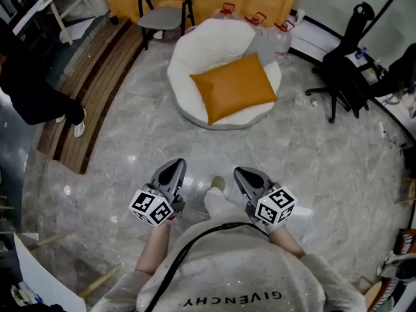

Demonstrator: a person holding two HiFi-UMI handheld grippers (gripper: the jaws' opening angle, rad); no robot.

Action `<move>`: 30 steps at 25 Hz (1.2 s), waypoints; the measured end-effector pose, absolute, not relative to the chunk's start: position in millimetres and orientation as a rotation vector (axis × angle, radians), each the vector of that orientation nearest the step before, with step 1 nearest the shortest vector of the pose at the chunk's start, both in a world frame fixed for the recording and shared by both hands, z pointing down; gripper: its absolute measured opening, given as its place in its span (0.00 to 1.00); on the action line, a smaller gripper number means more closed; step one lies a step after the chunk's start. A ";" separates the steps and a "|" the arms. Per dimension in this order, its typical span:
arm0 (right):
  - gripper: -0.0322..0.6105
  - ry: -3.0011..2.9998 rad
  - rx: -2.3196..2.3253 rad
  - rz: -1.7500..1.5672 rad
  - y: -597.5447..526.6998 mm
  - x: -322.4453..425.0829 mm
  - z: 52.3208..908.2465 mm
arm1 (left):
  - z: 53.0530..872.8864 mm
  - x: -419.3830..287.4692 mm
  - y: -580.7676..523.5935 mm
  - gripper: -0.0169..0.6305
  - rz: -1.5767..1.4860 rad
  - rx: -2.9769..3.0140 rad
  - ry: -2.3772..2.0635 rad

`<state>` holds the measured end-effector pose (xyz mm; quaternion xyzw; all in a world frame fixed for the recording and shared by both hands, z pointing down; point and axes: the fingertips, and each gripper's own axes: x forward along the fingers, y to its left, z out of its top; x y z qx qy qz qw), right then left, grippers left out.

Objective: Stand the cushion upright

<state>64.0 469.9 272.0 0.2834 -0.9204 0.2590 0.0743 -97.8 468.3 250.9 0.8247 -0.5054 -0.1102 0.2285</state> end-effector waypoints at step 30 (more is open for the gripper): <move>0.08 -2.590 1.083 0.968 277.9 90.3 326.7 | 287.0 -86.3 238.8 0.06 -0.243 2.311 -1.243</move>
